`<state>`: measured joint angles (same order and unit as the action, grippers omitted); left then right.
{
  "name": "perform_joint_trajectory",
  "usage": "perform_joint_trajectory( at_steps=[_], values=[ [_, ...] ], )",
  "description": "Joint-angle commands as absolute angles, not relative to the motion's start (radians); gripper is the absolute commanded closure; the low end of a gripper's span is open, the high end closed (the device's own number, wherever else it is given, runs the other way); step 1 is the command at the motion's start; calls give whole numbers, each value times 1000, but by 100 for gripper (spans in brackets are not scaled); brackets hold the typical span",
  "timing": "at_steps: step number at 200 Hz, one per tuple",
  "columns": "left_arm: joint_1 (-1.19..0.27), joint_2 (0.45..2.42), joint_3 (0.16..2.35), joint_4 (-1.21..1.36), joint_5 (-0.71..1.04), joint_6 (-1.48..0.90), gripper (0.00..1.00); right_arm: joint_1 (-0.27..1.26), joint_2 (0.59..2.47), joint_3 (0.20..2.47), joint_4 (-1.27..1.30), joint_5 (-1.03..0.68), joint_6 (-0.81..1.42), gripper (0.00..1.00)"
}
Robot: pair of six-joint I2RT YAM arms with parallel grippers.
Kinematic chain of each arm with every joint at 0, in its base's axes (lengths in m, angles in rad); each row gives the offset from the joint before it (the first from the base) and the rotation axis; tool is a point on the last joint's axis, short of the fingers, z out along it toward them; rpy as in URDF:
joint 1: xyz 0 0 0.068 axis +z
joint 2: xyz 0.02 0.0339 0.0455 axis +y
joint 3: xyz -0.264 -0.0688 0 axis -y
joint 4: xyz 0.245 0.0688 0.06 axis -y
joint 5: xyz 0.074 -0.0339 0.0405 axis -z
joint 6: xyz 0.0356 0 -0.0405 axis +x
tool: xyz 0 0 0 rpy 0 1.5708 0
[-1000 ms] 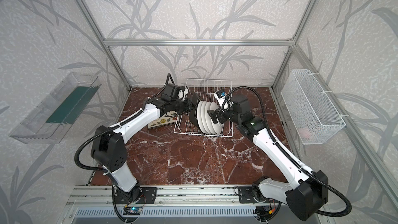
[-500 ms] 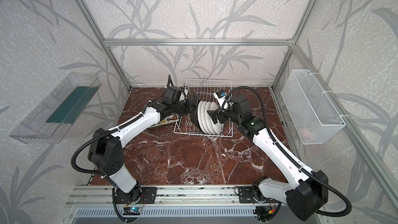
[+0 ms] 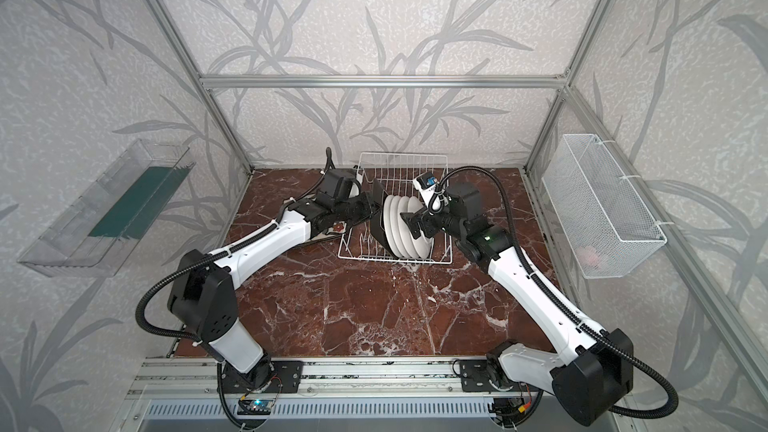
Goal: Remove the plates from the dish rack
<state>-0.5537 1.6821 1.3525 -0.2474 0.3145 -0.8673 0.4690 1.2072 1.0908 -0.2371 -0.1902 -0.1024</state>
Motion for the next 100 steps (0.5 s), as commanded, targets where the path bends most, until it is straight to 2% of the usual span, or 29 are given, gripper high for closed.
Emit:
perform_joint_trajectory(
  at_steps=[1, 100],
  values=[
    [-578, 1646, 1379, -260, 336, -878, 100, 463, 1186, 1084, -229, -183, -110, 1],
    [-574, 1603, 1475, -336, 301, -814, 100, 457, 1175, 1078, -228, -183, -109, 1]
  ],
)
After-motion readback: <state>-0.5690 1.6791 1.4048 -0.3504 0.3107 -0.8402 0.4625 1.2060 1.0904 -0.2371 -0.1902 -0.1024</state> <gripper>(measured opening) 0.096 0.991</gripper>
